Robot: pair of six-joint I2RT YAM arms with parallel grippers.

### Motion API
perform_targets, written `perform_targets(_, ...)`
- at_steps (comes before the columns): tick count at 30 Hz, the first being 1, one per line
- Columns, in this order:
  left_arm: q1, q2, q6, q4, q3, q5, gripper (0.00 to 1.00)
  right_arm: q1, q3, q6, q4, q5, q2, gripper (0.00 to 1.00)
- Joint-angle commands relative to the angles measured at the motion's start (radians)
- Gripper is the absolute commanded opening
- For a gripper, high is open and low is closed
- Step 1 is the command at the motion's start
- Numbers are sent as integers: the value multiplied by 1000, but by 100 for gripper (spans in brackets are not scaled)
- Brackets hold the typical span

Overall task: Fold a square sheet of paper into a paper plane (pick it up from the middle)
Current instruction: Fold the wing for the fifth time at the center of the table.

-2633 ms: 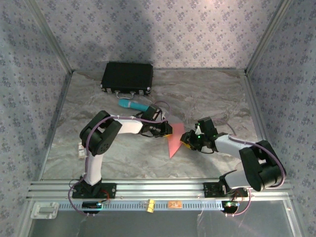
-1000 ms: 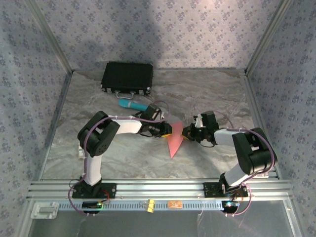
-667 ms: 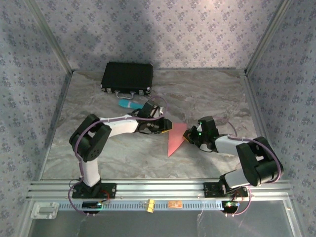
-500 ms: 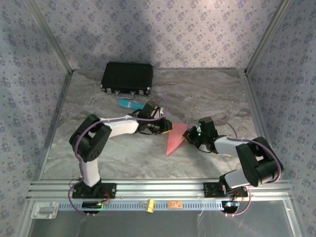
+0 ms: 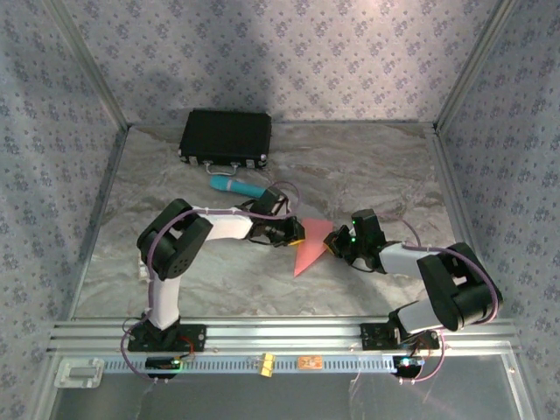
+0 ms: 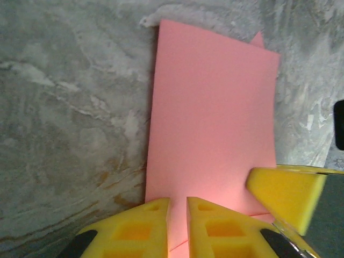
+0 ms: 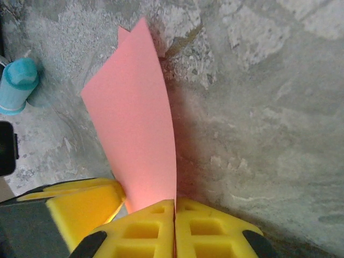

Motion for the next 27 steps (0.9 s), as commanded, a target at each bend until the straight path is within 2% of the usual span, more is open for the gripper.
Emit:
perform_targets(1, -8, 27, 25, -31, 25, -5, 14, -4, 0, -30, 11, -17, -2, 15)
perform_targets(7, -8, 38, 37, -15, -2, 2, 14, -42, 62, -176, -50, -115, 35, 23)
perform_targets(11, -7, 42, 50, -29, 7, 4, 14, -70, 64, -218, -35, -151, 43, 27)
perform_targets(15, -6, 42, 53, -29, 10, 3, 14, -91, 84, -263, -20, -221, 65, 27)
perform_targets(27, -8, 36, 51, -11, 6, 10, 15, -135, 118, -376, -48, -309, 119, 27)
